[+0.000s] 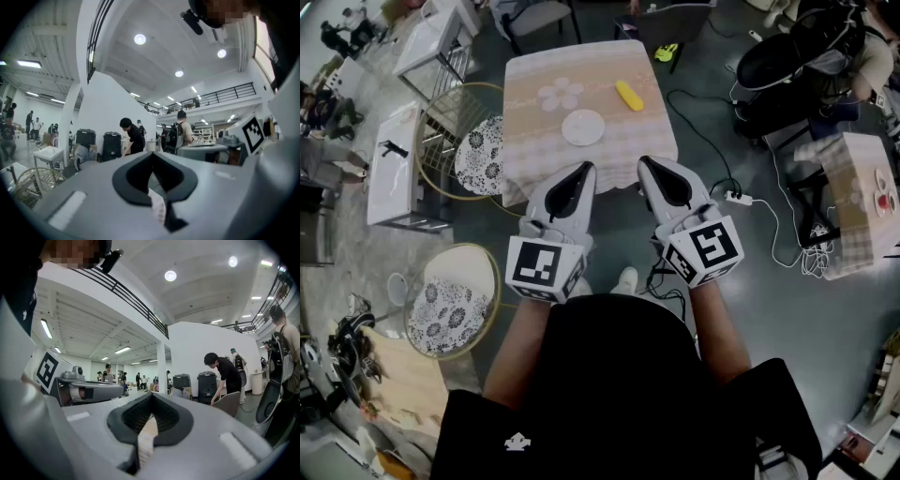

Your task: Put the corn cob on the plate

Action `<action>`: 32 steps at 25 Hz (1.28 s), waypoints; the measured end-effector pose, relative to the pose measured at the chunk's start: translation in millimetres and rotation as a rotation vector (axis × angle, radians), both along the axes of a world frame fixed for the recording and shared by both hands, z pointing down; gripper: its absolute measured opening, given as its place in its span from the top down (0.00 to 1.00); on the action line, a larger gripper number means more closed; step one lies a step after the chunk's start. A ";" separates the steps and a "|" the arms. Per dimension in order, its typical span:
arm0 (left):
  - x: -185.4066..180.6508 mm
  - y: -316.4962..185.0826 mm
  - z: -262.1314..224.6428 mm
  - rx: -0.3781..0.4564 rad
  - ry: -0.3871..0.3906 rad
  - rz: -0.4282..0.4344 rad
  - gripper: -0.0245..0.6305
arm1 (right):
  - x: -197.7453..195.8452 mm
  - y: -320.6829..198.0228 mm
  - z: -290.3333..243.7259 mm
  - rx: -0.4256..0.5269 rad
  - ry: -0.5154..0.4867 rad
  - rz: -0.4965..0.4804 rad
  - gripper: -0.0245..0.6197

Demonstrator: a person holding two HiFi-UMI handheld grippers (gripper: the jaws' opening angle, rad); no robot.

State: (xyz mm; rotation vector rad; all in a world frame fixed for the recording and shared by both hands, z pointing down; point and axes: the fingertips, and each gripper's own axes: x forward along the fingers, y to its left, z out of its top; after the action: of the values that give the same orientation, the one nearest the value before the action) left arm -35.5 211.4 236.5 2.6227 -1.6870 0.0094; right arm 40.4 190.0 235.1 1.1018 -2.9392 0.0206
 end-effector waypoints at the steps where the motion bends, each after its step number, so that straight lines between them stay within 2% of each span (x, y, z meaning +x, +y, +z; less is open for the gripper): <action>1: 0.7 0.5 0.8 0.000 -0.001 -0.002 0.95 | 0.0 0.9 0.8 -0.001 -0.004 -0.006 0.96; 10: 7.0 -2.1 5.3 -0.009 -0.004 -0.018 0.95 | 4.5 -1.2 5.2 -0.008 -0.007 -0.025 0.96; 32: 48.3 -15.3 15.2 -0.033 -0.013 -0.064 0.95 | 48.9 -23.0 16.9 -0.038 -0.008 -0.071 0.96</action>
State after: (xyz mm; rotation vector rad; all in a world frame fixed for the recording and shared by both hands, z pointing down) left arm 12.8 196.0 251.6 2.5497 -1.7585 0.0532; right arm 89.3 166.9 252.0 0.9943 -2.9699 0.0811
